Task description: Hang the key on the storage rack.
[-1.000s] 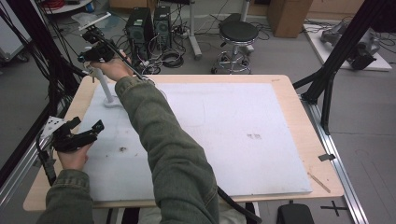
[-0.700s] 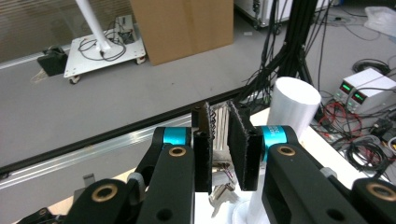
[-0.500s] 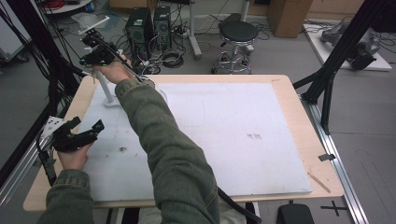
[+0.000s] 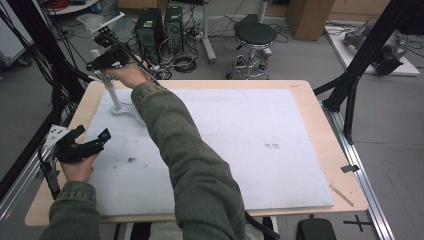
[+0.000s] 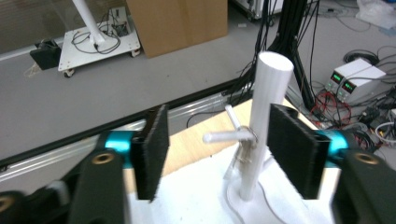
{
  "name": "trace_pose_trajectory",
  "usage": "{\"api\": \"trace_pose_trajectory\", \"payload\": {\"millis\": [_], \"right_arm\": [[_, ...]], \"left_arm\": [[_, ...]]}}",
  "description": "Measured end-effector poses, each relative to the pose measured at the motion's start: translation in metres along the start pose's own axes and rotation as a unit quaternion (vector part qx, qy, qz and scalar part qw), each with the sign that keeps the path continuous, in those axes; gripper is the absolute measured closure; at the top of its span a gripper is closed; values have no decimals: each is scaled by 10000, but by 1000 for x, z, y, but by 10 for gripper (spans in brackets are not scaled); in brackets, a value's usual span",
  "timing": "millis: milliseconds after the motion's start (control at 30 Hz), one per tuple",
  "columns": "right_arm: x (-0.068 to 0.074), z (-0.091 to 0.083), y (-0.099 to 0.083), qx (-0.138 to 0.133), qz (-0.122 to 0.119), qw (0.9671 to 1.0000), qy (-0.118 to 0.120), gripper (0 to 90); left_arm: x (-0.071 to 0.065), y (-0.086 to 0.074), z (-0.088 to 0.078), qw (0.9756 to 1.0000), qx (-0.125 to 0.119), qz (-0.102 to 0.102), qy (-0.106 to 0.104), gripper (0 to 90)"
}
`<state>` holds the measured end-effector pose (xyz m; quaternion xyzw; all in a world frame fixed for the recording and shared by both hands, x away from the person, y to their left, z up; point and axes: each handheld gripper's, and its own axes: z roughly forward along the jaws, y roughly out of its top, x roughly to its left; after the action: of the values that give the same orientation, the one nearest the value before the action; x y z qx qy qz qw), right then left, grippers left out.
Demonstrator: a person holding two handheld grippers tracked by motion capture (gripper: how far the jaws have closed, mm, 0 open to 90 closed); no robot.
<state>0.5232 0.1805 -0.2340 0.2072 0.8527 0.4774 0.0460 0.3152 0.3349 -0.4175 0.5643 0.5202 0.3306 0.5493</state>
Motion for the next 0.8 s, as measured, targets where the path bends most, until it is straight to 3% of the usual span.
{"api": "trace_pose_trajectory", "payload": {"millis": [133,233,300,567,600,800], "right_arm": [[-1,-10,-5,23,35,9998,-194,220],[-2,-16,-10,-63,115,9998,-180,192],[-2,-19,-18,22,88,9997,-226,113],[-4,-28,-33,120,9,9997,-204,25],[-3,-30,-37,144,-3,9992,-378,5],[-8,-39,-48,250,14,9987,-451,5]], "left_arm": [[0,0,1,10000,15,4,-2,19],[0,0,1,10000,7,-4,-4,19],[0,0,1,10000,9,-1,-7,19],[-1,0,2,10000,26,17,-29,19],[0,-1,2,10000,39,11,-28,19],[-1,-1,3,10000,57,25,-42,19]]}}
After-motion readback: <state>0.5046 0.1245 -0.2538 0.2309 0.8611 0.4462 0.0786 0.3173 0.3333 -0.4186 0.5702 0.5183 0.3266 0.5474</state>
